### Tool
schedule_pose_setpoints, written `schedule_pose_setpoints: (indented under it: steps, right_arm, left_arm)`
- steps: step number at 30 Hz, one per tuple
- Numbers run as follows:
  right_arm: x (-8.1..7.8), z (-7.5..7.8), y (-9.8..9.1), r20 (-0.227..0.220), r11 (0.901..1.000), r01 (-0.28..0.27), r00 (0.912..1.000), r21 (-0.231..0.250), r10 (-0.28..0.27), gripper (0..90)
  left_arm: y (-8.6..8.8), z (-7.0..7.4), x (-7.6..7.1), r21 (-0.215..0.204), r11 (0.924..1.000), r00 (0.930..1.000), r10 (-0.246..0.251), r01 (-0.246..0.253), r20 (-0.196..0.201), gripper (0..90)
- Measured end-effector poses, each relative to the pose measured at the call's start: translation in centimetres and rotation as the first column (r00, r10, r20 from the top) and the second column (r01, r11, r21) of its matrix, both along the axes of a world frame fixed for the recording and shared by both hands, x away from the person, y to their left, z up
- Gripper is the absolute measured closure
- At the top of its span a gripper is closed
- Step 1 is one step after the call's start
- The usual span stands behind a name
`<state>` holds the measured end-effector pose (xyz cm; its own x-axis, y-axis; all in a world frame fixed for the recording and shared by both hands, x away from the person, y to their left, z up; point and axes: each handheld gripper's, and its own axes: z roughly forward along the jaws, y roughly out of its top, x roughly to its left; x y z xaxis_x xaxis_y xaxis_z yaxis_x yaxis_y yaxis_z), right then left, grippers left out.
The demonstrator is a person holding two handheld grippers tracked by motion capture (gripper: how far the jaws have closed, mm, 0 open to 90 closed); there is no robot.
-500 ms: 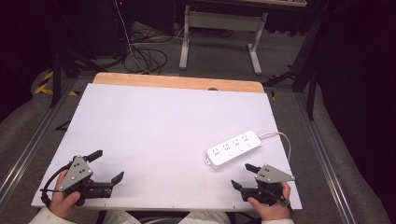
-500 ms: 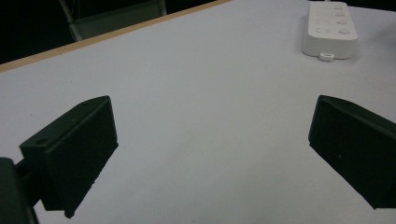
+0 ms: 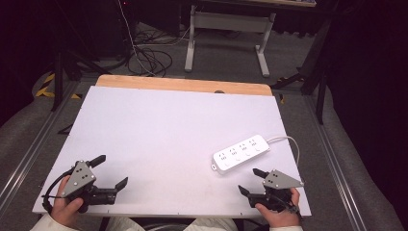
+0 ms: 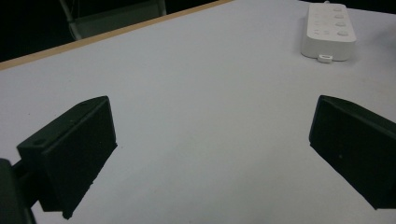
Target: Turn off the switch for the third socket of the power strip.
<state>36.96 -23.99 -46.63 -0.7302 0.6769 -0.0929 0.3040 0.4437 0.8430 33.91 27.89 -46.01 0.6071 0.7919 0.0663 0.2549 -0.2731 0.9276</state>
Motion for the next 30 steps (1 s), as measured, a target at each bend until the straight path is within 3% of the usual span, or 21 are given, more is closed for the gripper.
schedule_pose_setpoints:
  steps: [19, 30]
  right_arm:
    - [0.0, 0.3, 0.2, 0.006, 0.9999, -0.003, 1.0000, -0.016, 0.003, 24.7]
    - [0.7, 1.9, 0.6, -0.015, 0.9995, -0.013, 0.9998, -0.030, 0.012, 26.0]
  left_arm:
    - [0.0, 0.0, -0.1, 0.030, 0.9995, 1.0000, 0.004, -0.004, 0.004, 0.5]
    - [-0.1, 0.0, -0.1, 0.040, 0.9992, 1.0000, 0.008, -0.008, 0.003, 0.3]
